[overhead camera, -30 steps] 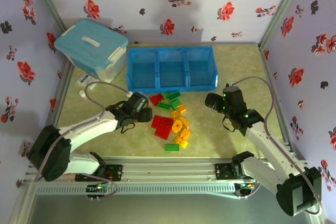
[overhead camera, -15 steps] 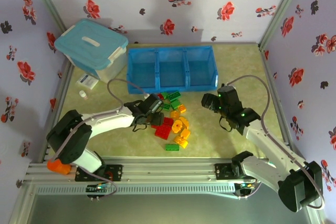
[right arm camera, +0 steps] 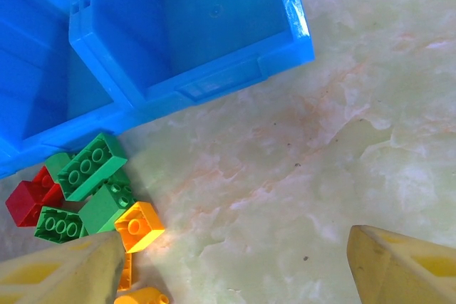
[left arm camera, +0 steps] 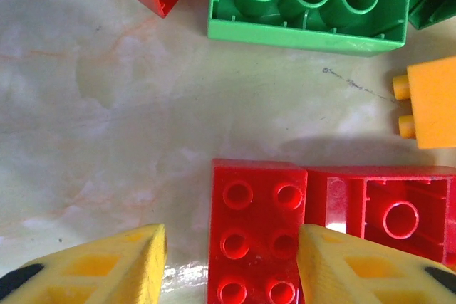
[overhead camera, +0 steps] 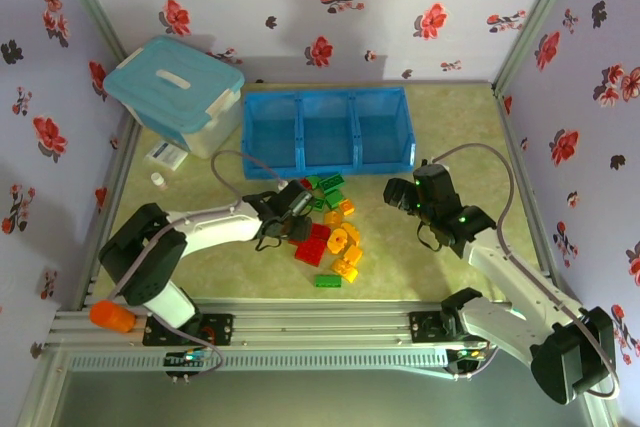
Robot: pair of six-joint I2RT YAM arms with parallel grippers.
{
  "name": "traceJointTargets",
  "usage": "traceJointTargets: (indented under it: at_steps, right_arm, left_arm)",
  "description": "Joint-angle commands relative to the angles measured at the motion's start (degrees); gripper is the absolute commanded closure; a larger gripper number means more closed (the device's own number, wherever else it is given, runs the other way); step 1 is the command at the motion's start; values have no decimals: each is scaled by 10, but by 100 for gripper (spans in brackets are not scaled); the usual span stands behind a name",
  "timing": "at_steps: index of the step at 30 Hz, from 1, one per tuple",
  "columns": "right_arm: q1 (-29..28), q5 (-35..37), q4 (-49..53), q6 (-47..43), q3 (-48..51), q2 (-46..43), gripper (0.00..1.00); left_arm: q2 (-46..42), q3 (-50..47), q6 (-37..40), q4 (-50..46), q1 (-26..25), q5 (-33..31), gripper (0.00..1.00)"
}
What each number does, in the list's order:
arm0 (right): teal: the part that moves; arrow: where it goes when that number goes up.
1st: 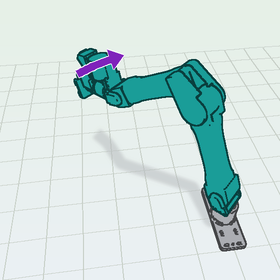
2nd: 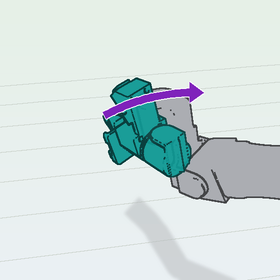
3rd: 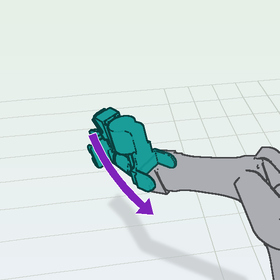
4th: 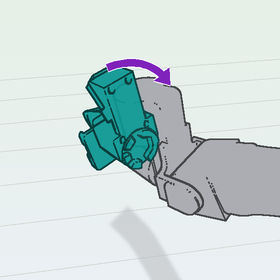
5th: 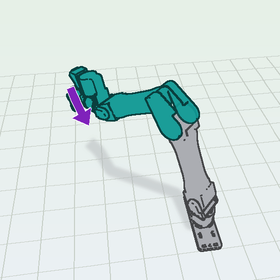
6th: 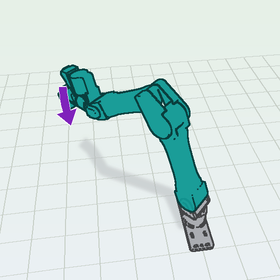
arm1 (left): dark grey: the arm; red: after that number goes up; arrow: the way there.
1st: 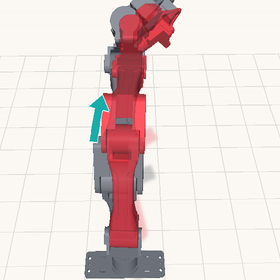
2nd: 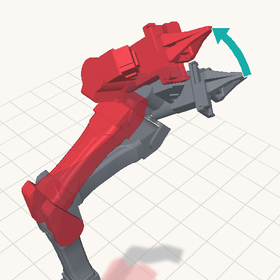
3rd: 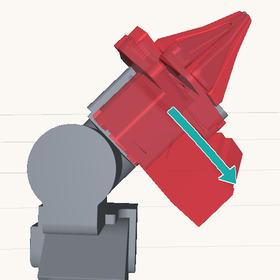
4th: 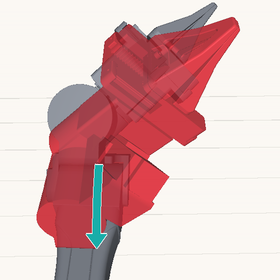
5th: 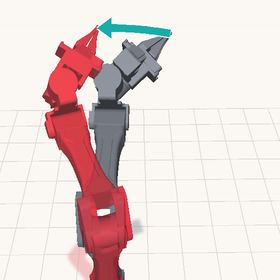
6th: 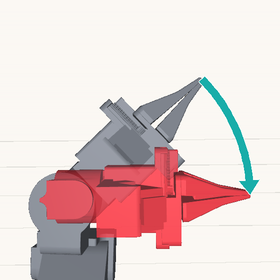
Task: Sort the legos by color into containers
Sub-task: Move the lego to the center of the table, then pick up the lego from the center of the table.
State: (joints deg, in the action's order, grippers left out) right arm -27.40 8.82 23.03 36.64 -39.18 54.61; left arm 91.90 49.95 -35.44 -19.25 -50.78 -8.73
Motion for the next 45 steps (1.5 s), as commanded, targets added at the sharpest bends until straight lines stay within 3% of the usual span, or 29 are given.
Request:
traceJointTargets:
  at_steps: [1,15,22,29,37,45]
  right_arm:
    - [-5,14,-4,11,-9,-10,18]
    - [-8,12,-10,10,-16,1,18]
    - [-17,8,-22,11,-24,24,18]
    - [-22,15,-21,10,-26,28,18]
    - [-24,16,-27,15,-15,26,18]
    - [-23,19,-26,14,-11,23,18]
  left_arm:
    - [17,17,11,0,-4,3,49]
    - [-20,-14,-14,-11,44,-21,57]
    - [-15,9,-6,-24,26,-27,39]
    - [12,15,-15,-31,23,-27,39]
    - [28,11,-16,-33,22,-27,50]
    - [28,17,-13,-39,22,-29,70]
